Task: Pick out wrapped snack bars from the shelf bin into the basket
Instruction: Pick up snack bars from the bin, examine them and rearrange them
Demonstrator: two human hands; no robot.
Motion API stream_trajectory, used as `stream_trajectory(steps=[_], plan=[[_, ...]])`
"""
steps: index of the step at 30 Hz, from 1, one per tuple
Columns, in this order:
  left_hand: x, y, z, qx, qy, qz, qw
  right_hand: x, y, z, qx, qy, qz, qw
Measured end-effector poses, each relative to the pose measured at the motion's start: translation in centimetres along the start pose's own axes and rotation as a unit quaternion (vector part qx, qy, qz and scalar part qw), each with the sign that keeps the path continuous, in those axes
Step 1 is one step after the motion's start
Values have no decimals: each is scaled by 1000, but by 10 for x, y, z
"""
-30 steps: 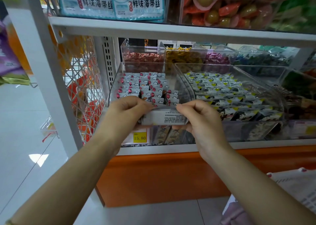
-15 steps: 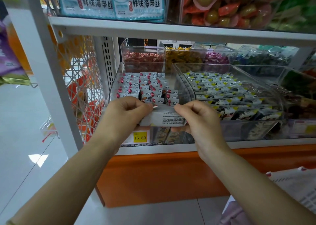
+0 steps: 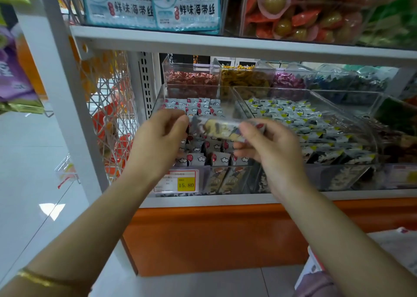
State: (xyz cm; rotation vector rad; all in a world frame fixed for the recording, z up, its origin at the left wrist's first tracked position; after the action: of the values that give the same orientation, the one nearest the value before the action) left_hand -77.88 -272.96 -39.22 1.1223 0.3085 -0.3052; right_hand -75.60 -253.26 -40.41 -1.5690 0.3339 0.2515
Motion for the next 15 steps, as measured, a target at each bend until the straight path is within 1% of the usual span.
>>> stream_trajectory(steps=[1,2,4,5,8,9,11,12,13,14,15], plan=[[-9,3,-1,-82,-1,-28,996,-6,-4,6,3,23,7,1000],[-20,2,-6,-155,-24,-41,987,-13,-7,10,9,39,12,999],[-45,-6,-24,-265,-110,-31,957,-27,-12,13,24,51,16,998],[-57,-11,-33,-314,-151,-16,937,-34,-13,13,34,52,15,998],[-84,-28,-53,-435,-247,18,866,-52,-13,13,80,55,9,995],[-89,-34,-58,-471,-277,24,837,-57,-12,12,98,54,7,994],[-94,-44,-65,-549,-329,22,768,-67,-10,11,130,50,9,990],[-94,-48,-66,-570,-346,20,745,-72,-9,9,142,47,12,989],[-93,-50,-66,-573,-356,23,738,-76,-8,7,151,43,18,987],[-91,-52,-65,-565,-359,27,742,-80,-8,5,159,38,25,986],[-90,-53,-64,-549,-354,28,757,-84,-7,2,168,35,34,985]])
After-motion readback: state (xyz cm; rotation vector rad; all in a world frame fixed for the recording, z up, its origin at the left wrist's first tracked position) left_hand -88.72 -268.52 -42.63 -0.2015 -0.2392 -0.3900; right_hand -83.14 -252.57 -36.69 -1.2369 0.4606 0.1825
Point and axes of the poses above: each hand's wrist, its own x-axis away from the middle knuckle, its own z-axis out of the back of the hand, y = z × x, the point moved 6 cm from there along -x, towards the middle knuckle, and after that the axes turned 7 degrees about -y, right-handed, at the moved point
